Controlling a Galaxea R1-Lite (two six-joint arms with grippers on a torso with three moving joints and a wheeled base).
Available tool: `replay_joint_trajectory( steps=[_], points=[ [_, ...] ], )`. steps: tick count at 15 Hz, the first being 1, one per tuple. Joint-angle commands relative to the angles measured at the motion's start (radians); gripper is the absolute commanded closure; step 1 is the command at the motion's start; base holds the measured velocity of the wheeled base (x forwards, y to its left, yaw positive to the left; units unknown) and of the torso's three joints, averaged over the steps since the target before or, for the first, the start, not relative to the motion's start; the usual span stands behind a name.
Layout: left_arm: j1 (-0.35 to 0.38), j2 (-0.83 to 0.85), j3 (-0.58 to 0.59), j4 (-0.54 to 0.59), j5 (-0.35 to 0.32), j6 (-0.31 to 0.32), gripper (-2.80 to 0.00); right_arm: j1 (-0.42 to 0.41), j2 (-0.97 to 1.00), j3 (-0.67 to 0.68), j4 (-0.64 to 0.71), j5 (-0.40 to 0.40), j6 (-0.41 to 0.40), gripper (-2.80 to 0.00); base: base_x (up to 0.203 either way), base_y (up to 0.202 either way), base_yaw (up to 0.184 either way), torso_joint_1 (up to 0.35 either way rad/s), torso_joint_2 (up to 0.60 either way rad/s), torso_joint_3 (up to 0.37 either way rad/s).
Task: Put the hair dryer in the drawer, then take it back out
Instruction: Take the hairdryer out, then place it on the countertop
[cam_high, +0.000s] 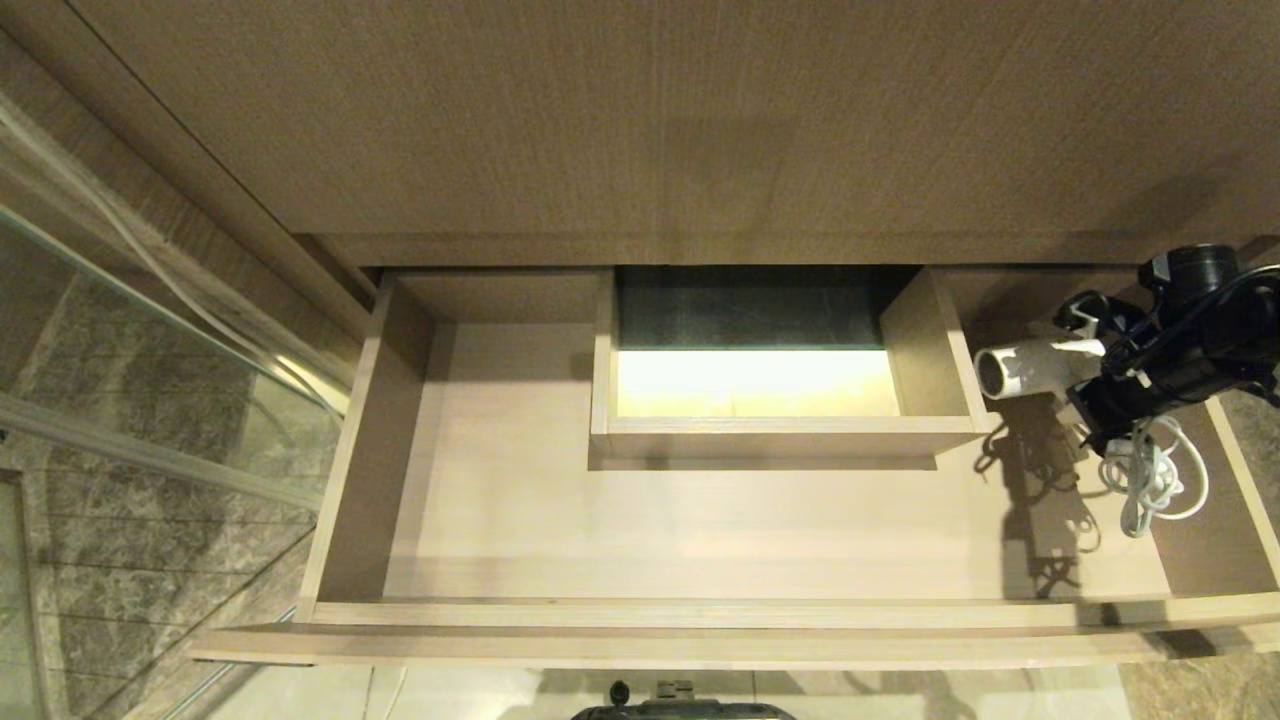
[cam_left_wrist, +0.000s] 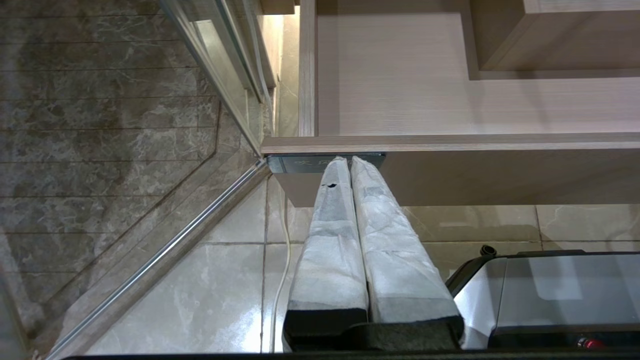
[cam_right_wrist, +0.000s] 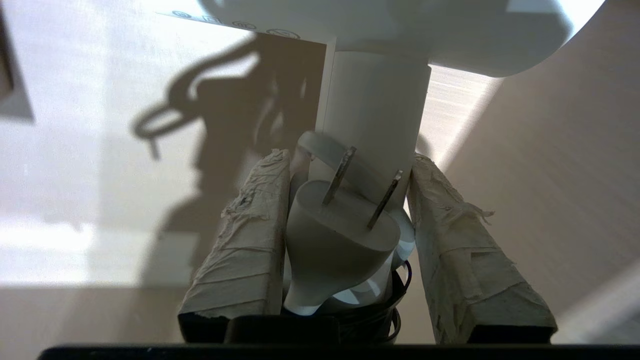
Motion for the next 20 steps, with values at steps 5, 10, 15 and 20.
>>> replay_joint_trajectory(
  steps=[5, 10, 15, 20],
  points=[
    [0.000, 0.000, 0.000, 0.000, 0.000, 0.000, 0.00, -0.010, -0.232, 0.089, 0.055, -0.005, -0.022, 0.00, 0.000, 0.000, 0.000, 0.000, 0.00, 0.000],
    [-0.001, 0.000, 0.000, 0.000, 0.000, 0.000, 0.00, -0.013, -0.436, 0.088, 0.196, -0.010, -0.033, 0.00, 0.000, 0.000, 0.000, 0.000, 0.00, 0.000],
    [0.000, 0.000, 0.000, 0.000, 0.000, 0.000, 0.00, -0.013, -0.712, 0.135, 0.297, -0.010, -0.050, 0.00, 0.000, 0.000, 0.000, 0.000, 0.00, 0.000],
    [-0.001, 0.000, 0.000, 0.000, 0.000, 0.000, 0.00, -0.013, -0.974, 0.210, 0.402, -0.016, -0.050, 0.00, 0.000, 0.000, 0.000, 0.000, 0.00, 0.000]
  ],
)
